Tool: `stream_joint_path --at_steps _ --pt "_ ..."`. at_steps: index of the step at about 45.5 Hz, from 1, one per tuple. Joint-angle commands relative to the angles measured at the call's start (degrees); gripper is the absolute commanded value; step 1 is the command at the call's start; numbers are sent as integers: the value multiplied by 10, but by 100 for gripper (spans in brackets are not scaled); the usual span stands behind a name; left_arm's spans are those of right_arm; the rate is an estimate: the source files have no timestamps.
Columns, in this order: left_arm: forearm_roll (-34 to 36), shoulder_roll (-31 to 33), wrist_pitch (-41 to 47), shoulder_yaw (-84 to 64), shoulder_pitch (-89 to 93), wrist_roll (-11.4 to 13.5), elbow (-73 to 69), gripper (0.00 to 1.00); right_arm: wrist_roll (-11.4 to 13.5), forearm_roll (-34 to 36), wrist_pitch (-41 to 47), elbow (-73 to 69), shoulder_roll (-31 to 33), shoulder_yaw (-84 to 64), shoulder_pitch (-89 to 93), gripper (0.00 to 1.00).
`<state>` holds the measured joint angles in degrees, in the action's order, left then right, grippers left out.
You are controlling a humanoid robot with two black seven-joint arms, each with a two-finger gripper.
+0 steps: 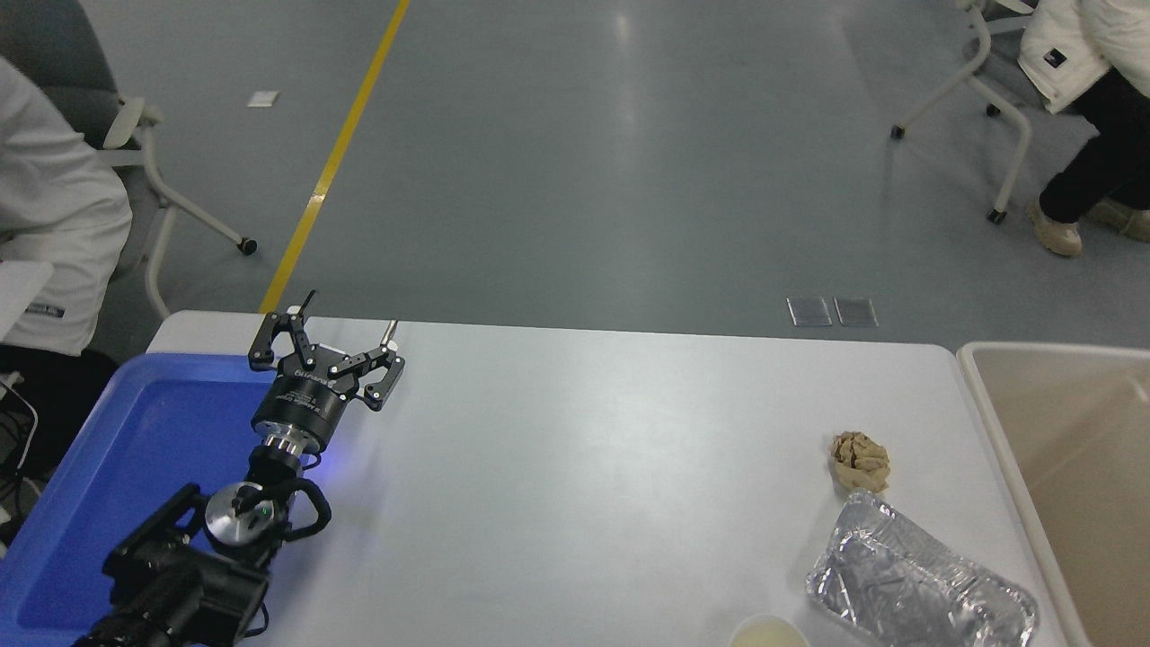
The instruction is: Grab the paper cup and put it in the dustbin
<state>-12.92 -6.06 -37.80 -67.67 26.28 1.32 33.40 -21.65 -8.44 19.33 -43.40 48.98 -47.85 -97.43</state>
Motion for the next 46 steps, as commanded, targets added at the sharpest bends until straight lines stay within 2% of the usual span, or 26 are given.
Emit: stream_joint_path --at_steps 1,15,24,35,46 --pt "0 0 0 1 0 0 0 99 0 -25 19 -33 -122 -218 -152 100" --pt "0 0 0 0 0 0 0 99 0 -143 24 -262 -220 -247 -280 100" --pt "0 0 0 0 0 0 0 99 0 -136 21 -410 -288 -279 -311 100" --pt "0 0 0 0 0 0 0 99 1 -102 18 -515 -302 -291 -319 100" --pt "0 0 0 0 0 0 0 99 5 -93 -2 -547 -316 -324 -302 100"
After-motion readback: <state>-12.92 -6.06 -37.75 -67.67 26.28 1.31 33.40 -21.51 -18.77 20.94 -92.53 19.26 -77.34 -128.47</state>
